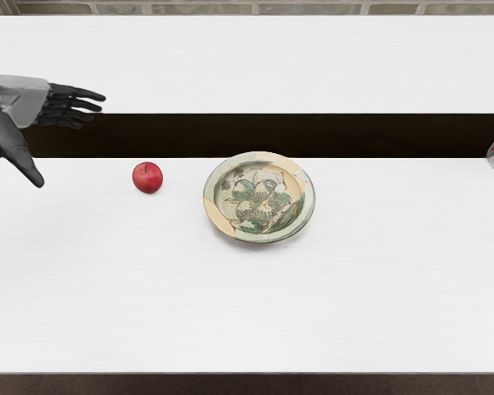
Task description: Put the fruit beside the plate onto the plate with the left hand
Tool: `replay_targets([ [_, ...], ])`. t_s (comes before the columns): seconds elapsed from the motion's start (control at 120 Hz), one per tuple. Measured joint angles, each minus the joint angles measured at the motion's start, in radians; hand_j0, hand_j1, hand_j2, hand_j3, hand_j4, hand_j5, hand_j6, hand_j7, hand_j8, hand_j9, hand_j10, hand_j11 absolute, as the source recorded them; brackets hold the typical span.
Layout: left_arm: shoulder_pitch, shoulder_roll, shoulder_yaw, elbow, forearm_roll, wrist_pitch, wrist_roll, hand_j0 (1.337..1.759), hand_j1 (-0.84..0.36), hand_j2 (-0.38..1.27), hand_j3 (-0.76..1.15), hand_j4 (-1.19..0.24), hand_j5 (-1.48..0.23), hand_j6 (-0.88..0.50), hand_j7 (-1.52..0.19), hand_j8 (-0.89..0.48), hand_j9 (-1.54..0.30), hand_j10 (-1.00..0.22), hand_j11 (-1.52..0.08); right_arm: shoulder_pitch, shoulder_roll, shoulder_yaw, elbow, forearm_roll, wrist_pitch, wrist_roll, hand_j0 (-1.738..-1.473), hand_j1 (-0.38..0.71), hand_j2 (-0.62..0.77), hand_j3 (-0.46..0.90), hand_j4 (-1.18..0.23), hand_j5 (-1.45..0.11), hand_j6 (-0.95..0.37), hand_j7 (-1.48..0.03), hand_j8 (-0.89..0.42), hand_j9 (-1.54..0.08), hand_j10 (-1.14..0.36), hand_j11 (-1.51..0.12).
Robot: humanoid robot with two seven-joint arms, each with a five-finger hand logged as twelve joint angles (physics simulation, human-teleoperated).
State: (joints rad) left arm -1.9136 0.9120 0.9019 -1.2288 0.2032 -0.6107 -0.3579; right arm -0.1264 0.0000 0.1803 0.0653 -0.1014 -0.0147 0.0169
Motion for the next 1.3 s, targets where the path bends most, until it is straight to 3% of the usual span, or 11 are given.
replay_targets([
  [0.275, -0.026, -0.011, -0.001, 0.004, 0.028, 0.0, 0.003, 1.658, 0.28, 0.01, 0.0, -0.06, -0.08, -0.06, -0.08, -0.06, -0.08, -0.06, -0.08, 0.001, 0.0, 0.002, 0.008, 0.0, 0.001, 0.0, -1.658, -0.35, 0.0, 0.0, 0.0, 0.0, 0.0, 0.0, 0.0, 0.0, 0.0, 0.0],
  [0.367, -0.033, -0.084, 0.0, 0.025, 0.053, 0.0, 0.005, 1.658, 0.28, 0.01, 0.0, -0.06, -0.07, -0.06, -0.07, -0.06, -0.07, -0.06, -0.07, 0.001, 0.0, 0.002, 0.009, 0.0, 0.001, 0.0, -1.658, -0.35, 0.0, 0.0, 0.0, 0.0, 0.0, 0.0, 0.0, 0.0, 0.0, 0.0],
  [0.433, -0.101, -0.099, 0.003, 0.06, 0.1, 0.0, 0.006, 1.658, 0.28, 0.01, 0.0, -0.06, -0.07, -0.06, -0.07, -0.06, -0.07, -0.06, -0.07, 0.001, 0.0, 0.002, 0.009, 0.0, 0.001, 0.0, -1.658, -0.35, 0.0, 0.0, 0.0, 0.0, 0.0, 0.0, 0.0, 0.0, 0.0, 0.0],
  [0.567, -0.248, -0.477, 0.134, 0.082, 0.162, 0.0, 0.021, 1.658, 0.31, 0.01, 0.0, -0.04, -0.05, -0.04, -0.05, -0.04, -0.05, -0.04, -0.05, 0.001, 0.0, 0.002, 0.009, 0.0, 0.001, 0.0, -1.658, -0.35, 0.0, 0.0, 0.0, 0.0, 0.0, 0.0, 0.0, 0.0, 0.0, 0.0],
  [0.658, -0.318, -0.729, 0.298, 0.032, 0.032, 0.0, 0.029, 1.658, 0.31, 0.01, 0.0, -0.03, -0.04, -0.03, -0.04, -0.03, -0.04, -0.03, -0.04, 0.001, 0.0, 0.002, 0.009, 0.0, 0.001, 0.0, -1.658, -0.35, 0.0, 0.0, 0.0, 0.0, 0.0, 0.0, 0.0, 0.0, 0.0, 0.0],
  [0.717, -0.339, -0.787, 0.398, -0.021, -0.14, 0.008, 0.091, 1.658, 0.31, 0.01, 0.0, -0.03, -0.04, -0.03, -0.04, -0.03, -0.04, -0.03, -0.04, 0.001, 0.0, 0.002, 0.009, 0.0, 0.001, 0.0, -1.658, -0.35, 0.0, 0.0, 0.0, 0.0, 0.0, 0.0, 0.0, 0.0, 0.0, 0.0],
  [0.817, -0.329, -0.878, 0.495, -0.103, -0.454, 0.209, 0.25, 1.658, 0.32, 0.0, 0.0, -0.03, -0.03, -0.03, -0.03, -0.03, -0.03, -0.02, -0.03, 0.001, 0.0, 0.002, 0.01, 0.0, 0.001, 0.0, -1.658, -0.35, 0.0, 0.0, 0.0, 0.0, 0.0, 0.0, 0.0, 0.0, 0.0, 0.0],
  [0.917, -0.258, -0.912, 0.523, -0.13, -0.707, 0.43, 0.314, 1.658, 0.32, 0.0, 0.0, -0.02, -0.03, -0.02, -0.03, -0.02, -0.03, -0.02, -0.03, 0.001, 0.0, 0.002, 0.01, 0.0, 0.001, 0.0, -1.658, -0.35, 0.0, 0.0, 0.0, 0.0, 0.0, 0.0, 0.0, 0.0, 0.0, 0.0],
  [1.117, -0.163, -0.912, 0.526, -0.098, -0.842, 0.664, 0.307, 1.658, 0.33, 0.0, 0.0, -0.02, -0.03, -0.02, -0.03, -0.02, -0.03, -0.02, -0.03, 0.001, 0.0, 0.002, 0.009, 0.0, 0.001, 0.0, -1.658, -0.35, 0.0, 0.0, 0.0, 0.0, 0.0, 0.0, 0.0, 0.0, 0.0, 0.0],
  [1.183, -0.074, -0.912, 0.508, -0.083, -0.852, 0.735, 0.295, 1.658, 0.29, 0.01, 0.0, -0.05, -0.06, -0.05, -0.06, -0.05, -0.06, -0.05, -0.06, 0.001, 0.0, 0.002, 0.009, 0.0, 0.001, 0.0, -1.658, -0.35, 0.0, 0.0, 0.0, 0.0, 0.0, 0.0, 0.0, 0.0, 0.0, 0.0],
  [1.3, -0.063, -0.912, 0.474, -0.066, -0.859, 0.824, 0.287, 1.658, 0.22, 0.02, 0.0, -0.11, -0.14, -0.11, -0.14, -0.11, -0.14, -0.11, -0.14, 0.001, 0.0, 0.002, 0.009, 0.0, 0.001, 0.0, -1.658, -0.35, 0.0, 0.0, 0.0, 0.0, 0.0, 0.0, 0.0, 0.0, 0.0, 0.0],
])
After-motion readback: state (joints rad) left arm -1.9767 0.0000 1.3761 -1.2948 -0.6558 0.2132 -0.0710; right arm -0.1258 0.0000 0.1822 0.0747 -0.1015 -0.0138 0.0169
